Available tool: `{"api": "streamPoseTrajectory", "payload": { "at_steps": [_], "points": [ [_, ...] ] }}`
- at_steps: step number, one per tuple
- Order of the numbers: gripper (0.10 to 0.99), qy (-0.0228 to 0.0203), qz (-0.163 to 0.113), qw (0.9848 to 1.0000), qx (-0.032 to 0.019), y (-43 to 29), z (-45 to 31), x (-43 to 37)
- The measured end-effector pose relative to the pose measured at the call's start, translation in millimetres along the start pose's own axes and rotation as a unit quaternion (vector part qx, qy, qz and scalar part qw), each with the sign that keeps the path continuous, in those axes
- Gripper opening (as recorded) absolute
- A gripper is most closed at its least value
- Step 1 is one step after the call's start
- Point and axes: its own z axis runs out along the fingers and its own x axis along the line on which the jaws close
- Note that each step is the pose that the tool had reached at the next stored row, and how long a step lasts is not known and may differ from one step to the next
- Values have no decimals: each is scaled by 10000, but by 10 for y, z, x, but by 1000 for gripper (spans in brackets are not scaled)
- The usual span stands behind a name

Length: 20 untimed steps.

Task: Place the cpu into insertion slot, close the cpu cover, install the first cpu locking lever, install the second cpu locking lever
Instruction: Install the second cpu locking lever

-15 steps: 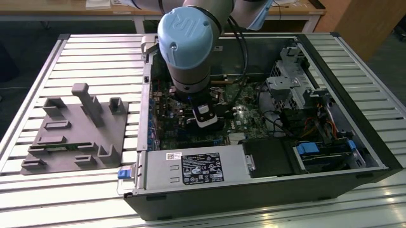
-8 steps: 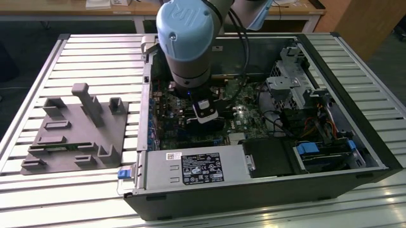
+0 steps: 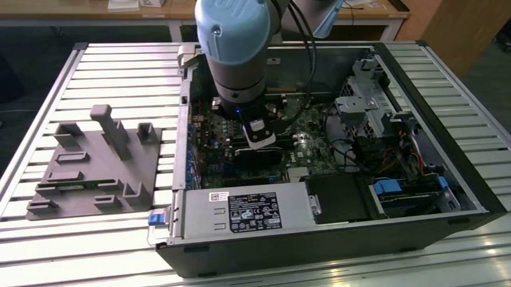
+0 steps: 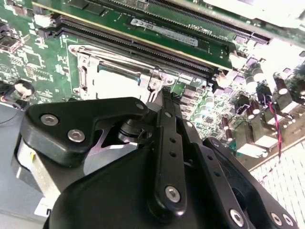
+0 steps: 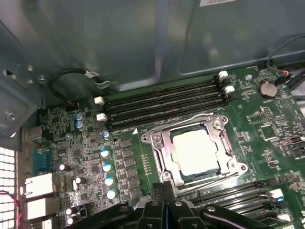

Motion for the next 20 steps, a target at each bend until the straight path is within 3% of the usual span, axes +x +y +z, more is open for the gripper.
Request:
{"api": "streamPoseTrajectory", "payload": {
  "at_steps": [5,12,20],
  "points": [
    [106,-1,-1,10000,5,2,-2,-2],
    [106,5,5,9999,120,41,16,-159],
    [106,-33,-12,9993,368,132,53,-237]
  ]
}}
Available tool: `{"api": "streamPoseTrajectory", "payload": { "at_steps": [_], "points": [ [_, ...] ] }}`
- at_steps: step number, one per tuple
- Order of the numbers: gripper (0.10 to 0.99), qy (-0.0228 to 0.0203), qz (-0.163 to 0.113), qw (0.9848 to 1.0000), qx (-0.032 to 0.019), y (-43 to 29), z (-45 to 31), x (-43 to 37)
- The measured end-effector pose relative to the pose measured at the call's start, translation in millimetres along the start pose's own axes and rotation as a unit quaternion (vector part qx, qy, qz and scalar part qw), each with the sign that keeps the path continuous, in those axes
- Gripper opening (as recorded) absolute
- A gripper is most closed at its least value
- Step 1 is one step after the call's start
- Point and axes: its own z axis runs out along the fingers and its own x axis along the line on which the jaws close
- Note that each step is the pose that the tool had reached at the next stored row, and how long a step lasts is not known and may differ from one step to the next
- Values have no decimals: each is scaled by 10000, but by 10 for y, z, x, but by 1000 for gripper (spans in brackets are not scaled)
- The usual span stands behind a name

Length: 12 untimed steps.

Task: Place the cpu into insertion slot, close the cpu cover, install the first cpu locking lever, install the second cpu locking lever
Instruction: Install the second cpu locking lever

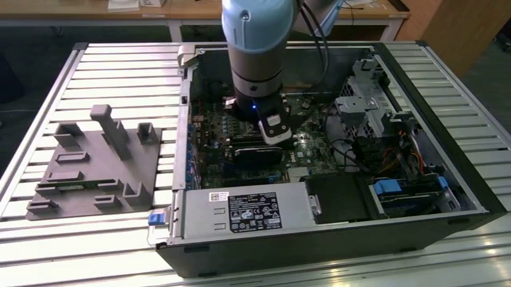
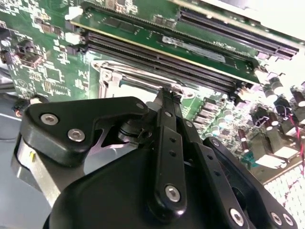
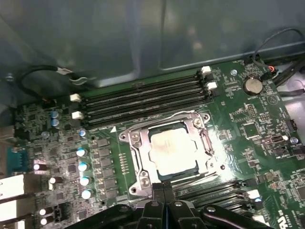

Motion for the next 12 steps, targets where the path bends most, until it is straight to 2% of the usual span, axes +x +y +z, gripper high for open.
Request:
{"api": "streamPoseTrajectory", "payload": {
  "at_steps": [7,12],
  "points": [
    [106,-46,-18,9997,243,80,26,-66],
    [106,-74,-30,9992,382,198,64,-75]
  ]
}}
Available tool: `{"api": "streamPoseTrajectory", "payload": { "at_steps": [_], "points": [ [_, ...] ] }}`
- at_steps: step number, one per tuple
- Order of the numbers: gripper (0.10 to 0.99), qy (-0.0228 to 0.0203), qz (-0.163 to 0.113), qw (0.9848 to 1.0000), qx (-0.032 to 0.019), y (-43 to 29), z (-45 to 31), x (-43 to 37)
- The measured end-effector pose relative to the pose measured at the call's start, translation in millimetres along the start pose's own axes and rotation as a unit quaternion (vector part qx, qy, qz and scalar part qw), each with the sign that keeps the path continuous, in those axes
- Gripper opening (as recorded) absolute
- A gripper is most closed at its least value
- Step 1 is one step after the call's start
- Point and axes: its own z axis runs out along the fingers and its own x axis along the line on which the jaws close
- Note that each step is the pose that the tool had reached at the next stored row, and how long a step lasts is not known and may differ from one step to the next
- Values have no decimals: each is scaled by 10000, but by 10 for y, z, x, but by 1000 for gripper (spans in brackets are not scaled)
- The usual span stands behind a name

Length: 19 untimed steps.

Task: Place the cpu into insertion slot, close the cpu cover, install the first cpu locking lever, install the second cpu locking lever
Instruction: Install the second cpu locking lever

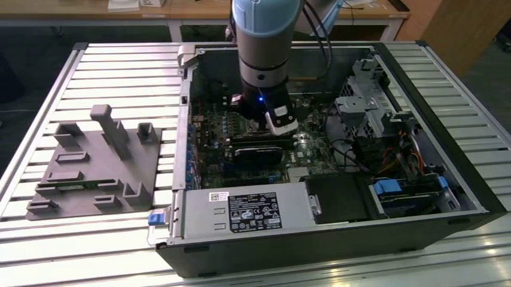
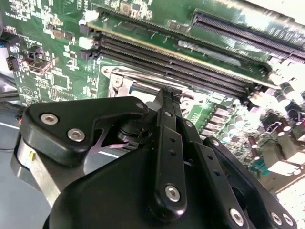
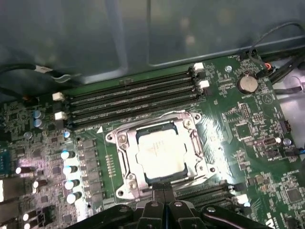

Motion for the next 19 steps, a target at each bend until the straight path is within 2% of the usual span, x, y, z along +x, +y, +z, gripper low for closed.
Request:
{"api": "streamPoseTrajectory", "payload": {
  "at_steps": [6,10,14,19],
  "points": [
    [106,-39,-16,9998,197,150,34,-1],
    [106,-60,-25,9995,308,253,59,1],
    [106,-64,-26,9994,325,314,75,5],
    [106,-64,-26,9994,325,344,84,3]
  ]
}}
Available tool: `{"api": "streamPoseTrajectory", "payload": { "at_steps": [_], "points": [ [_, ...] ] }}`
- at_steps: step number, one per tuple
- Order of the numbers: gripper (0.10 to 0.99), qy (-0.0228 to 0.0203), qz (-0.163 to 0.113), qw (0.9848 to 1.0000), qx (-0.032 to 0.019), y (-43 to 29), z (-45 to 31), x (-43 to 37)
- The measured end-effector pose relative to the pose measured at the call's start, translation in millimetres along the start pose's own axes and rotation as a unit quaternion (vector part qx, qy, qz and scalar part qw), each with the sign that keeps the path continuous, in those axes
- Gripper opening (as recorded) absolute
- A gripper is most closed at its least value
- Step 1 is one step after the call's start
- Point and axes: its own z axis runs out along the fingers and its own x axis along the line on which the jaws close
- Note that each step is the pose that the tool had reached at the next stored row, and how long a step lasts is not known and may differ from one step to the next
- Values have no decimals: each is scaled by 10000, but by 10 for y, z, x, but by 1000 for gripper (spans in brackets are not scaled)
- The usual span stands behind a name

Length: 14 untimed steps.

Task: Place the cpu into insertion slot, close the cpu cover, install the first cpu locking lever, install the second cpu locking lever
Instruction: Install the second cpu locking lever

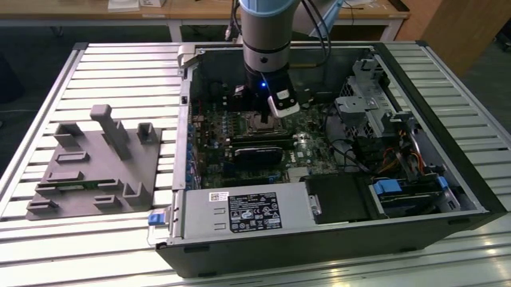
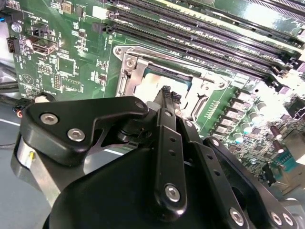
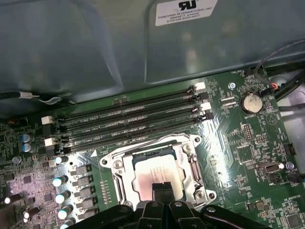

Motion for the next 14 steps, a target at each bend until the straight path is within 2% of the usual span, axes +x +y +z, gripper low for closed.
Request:
{"api": "streamPoseTrajectory", "payload": {
  "at_steps": [14],
  "points": [
    [106,0,0,10000,0,3,-13,-2]
  ]
}}
